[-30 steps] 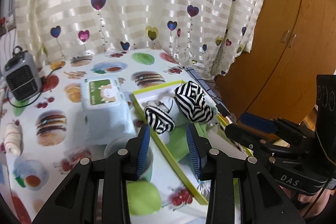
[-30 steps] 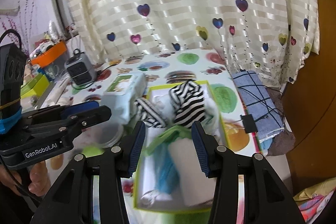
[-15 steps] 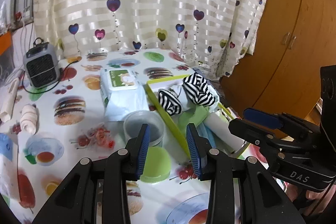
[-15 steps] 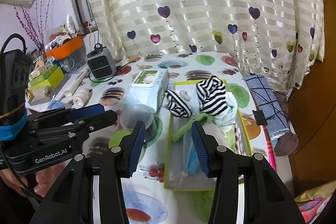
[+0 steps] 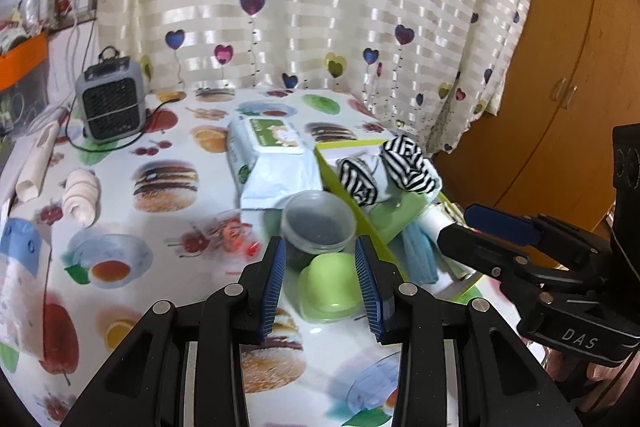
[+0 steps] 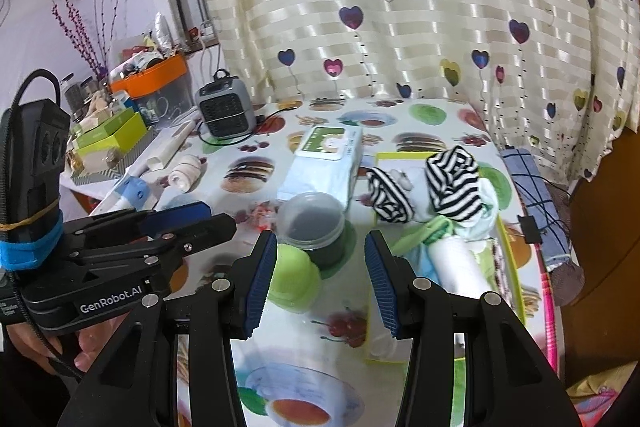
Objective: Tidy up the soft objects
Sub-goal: 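Withdraw both open grippers from the box toward the clear bag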
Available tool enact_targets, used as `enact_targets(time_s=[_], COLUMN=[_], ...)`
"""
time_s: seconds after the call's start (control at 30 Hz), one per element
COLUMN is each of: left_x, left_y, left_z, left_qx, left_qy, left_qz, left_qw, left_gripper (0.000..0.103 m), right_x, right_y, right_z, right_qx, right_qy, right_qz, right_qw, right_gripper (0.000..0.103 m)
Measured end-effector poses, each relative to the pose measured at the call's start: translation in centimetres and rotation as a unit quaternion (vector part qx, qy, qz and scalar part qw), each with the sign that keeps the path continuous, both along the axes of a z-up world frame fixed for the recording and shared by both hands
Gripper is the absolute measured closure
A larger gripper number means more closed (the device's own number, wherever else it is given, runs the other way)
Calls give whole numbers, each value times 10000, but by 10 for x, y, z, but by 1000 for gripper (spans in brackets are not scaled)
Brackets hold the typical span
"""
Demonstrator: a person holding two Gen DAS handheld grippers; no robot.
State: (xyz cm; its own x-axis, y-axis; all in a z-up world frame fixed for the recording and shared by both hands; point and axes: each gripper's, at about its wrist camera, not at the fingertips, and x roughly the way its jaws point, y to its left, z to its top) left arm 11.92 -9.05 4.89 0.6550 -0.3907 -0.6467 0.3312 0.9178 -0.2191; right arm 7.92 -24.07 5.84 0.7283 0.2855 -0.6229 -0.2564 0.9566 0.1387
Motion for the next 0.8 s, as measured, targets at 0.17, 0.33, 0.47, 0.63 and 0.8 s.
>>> enact_targets(time_s=[0.17, 0.33, 0.47, 0.63, 0.8], left_x=[3, 12, 23, 38, 53], left_y=[18, 38, 48, 53, 52], left_z=[-8, -20, -31, -46, -59], left_qx=[-60, -109, -122, -103, -101], left_qy=[90, 222, 372, 579, 777], left_qz=[149, 369, 490, 543, 550], left_qw=[9998, 9990, 9980, 9968, 9954], left_gripper=[69, 69, 69, 69, 65], right_x=[4, 9, 13, 21, 29], right_y=[10, 16, 23, 27, 25], right_z=[-3, -8, -11, -14, -18], right_qx=[5, 47, 7, -31, -20], right_qy=[14, 99, 165, 237, 281], right_qz=[107, 191, 301, 363, 357], right_qw=[9999, 9998, 9994, 9991, 9990], right_gripper=[51, 39, 39, 39, 39])
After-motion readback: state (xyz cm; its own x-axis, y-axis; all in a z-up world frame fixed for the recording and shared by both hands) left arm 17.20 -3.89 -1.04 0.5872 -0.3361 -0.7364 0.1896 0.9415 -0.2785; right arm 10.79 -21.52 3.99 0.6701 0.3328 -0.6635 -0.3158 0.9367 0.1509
